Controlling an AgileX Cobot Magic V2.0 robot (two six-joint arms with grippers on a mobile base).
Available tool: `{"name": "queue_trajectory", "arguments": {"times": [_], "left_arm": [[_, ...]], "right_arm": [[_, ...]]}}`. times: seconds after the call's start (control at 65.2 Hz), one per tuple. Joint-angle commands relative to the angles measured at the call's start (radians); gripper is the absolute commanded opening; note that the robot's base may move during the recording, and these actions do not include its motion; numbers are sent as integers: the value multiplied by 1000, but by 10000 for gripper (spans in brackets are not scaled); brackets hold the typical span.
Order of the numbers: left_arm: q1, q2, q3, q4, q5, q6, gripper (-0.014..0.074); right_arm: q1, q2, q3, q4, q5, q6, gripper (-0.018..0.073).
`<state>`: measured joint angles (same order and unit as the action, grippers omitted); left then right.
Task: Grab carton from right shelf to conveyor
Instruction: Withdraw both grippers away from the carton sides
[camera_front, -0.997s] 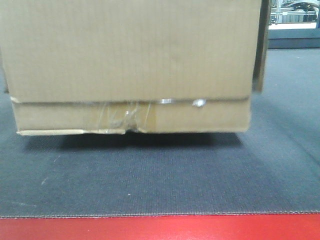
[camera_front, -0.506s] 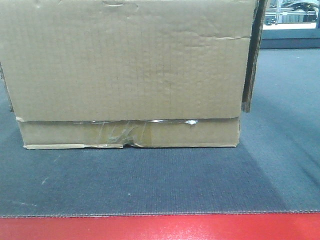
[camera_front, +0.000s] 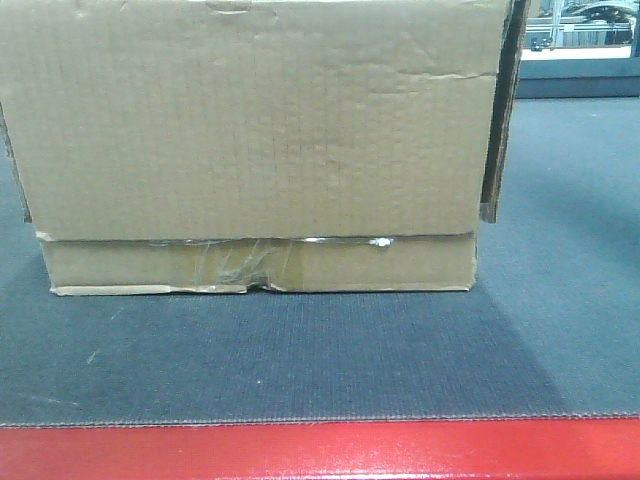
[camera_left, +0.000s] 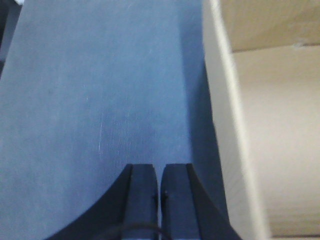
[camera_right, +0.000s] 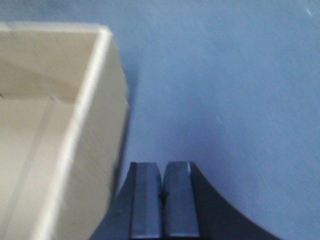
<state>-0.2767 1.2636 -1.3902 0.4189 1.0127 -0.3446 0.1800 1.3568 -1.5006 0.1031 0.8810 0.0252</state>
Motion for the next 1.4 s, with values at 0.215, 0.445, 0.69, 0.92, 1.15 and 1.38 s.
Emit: {"name": "queue_trajectory", "arguments": {"times": [0.215,0.445,0.69,0.92,1.15,1.38], "left_arm": [[161,-318,481,-118,-363,3,21],[162,-575,707,-91,-502,5,21],[162,-867,852,-61,-572,5,21],[162,-1053,913,-57,-576,5,21],[162,-1106,925,-57,-576,5,21],[162,-1107,925,-50,-576,5,21]], "right_arm": [[-10,-250,451,-48,-250,-17,-78],[-10,-488,735,-58,-457,-25,-78],[-10,-764,927,-109,-585,-31,-78],[-10,-1004,1094,-109,-705,-33,-78],[-10,-1063,1124,-109,-737,-33,-78],[-10,-1064,1124,-109,-739,-33,-78]]}}
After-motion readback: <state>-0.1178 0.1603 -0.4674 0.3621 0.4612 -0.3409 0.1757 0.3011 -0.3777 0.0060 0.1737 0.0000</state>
